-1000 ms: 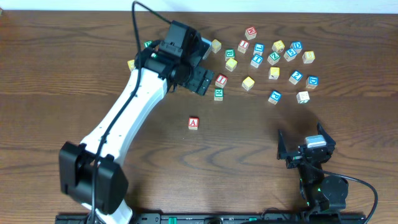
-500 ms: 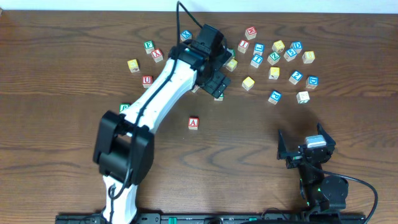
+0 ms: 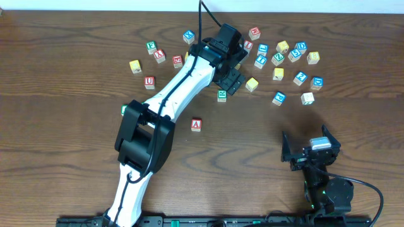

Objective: Spell out AI2

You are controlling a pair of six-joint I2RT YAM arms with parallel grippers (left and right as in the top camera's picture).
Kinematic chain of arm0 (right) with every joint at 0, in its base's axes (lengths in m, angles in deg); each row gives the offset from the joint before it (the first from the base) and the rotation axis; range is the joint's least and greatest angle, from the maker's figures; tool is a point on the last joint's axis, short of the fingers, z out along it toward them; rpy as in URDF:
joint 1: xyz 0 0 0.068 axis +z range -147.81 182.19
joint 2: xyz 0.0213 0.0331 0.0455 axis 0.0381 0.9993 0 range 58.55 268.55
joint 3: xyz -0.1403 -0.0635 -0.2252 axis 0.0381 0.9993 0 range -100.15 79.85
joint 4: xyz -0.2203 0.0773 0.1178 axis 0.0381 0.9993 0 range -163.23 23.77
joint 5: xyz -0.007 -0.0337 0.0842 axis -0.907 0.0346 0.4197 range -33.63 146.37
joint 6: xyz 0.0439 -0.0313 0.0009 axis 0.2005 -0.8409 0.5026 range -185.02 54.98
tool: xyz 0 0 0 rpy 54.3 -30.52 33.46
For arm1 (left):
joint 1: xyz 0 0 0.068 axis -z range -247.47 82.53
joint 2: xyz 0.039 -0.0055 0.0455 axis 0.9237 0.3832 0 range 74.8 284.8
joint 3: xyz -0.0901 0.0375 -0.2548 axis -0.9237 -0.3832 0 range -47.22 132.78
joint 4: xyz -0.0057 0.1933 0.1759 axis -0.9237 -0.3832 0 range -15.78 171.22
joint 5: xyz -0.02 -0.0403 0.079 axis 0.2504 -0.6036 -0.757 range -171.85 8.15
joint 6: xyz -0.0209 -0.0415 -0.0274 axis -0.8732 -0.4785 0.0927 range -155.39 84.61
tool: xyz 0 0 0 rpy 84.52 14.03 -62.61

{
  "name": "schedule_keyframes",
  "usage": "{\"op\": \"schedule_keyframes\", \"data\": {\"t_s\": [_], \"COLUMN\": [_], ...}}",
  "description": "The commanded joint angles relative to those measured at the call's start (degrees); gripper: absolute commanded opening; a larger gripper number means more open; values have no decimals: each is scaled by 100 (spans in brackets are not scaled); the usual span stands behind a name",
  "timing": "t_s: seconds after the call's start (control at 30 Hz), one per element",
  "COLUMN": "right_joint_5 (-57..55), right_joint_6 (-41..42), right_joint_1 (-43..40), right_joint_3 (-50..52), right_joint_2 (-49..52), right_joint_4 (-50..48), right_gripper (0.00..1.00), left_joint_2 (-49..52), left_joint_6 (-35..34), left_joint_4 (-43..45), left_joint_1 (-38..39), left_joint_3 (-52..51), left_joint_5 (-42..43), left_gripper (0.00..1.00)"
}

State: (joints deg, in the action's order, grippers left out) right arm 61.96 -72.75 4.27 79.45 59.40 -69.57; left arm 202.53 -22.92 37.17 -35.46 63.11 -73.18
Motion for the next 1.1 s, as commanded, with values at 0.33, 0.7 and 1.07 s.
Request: {"op": "schedule_keyframes", "data": {"t_s": [0.33, 0.7, 1.07], "right_joint_5": [20, 15, 15], "right_joint_6": [208, 282, 280], "right_joint_1": [-39, -39, -39], "right_joint_3": [9, 9, 9], "right_joint_2": [-35, -35, -35], "right_joint_4": [22, 22, 22], "right_gripper": [99, 99, 99], "left_joint_2": [575, 603, 603], "left_joint_6": [-205, -205, -227], "left_joint_4": [304, 431, 431], "left_joint_1": [-4, 7, 24], "left_joint_3": [140, 133, 120], "left_joint_5": [-181, -184, -179], "left_gripper": [89, 89, 83]}}
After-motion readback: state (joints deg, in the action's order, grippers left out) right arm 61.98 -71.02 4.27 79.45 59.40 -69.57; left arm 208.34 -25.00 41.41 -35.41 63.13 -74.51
